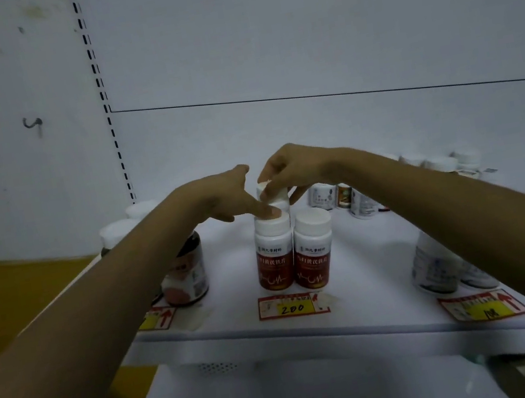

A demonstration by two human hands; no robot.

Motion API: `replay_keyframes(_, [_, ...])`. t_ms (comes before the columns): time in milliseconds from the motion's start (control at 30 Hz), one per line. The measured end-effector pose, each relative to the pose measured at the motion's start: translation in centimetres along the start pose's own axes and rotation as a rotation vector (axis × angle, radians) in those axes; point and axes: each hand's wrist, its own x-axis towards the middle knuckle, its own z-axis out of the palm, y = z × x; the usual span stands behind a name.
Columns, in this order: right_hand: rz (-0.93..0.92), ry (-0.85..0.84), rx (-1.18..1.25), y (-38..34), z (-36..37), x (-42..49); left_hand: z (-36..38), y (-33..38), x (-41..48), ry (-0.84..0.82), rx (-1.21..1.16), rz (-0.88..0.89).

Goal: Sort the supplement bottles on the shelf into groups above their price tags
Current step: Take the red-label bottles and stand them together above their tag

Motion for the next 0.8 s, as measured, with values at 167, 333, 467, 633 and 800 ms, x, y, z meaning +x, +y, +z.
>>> replay_keyframes(167, [0.037,-0.069,-0.020,0.7,0.9,0.0,0.4,0.4,-0.1,0.003,-0.002,0.000])
replay_keyframes(333, [0.053,-0.087,0.005,0.7,0.7,-0.5,0.4,0.5,-0.2,-0.014,-0.029,0.002])
replay_keyframes(467, [0.045,-0.087,0.002,0.6,0.7,-0.7,0.3,0.5,-0.2,-0.033,-0.031,0.005])
replay_keyframes(633, [0.027,-0.060,0.027,0.6,0.8,-0.9,-0.3,0.3,-0.2,-0.049,-0.036,0.011])
replay_keyframes(800, [0.024,-0.043,0.022,0.6,0.9,-1.1,-0.2,0.1,-0.1,-0.076,-0.044,0.009])
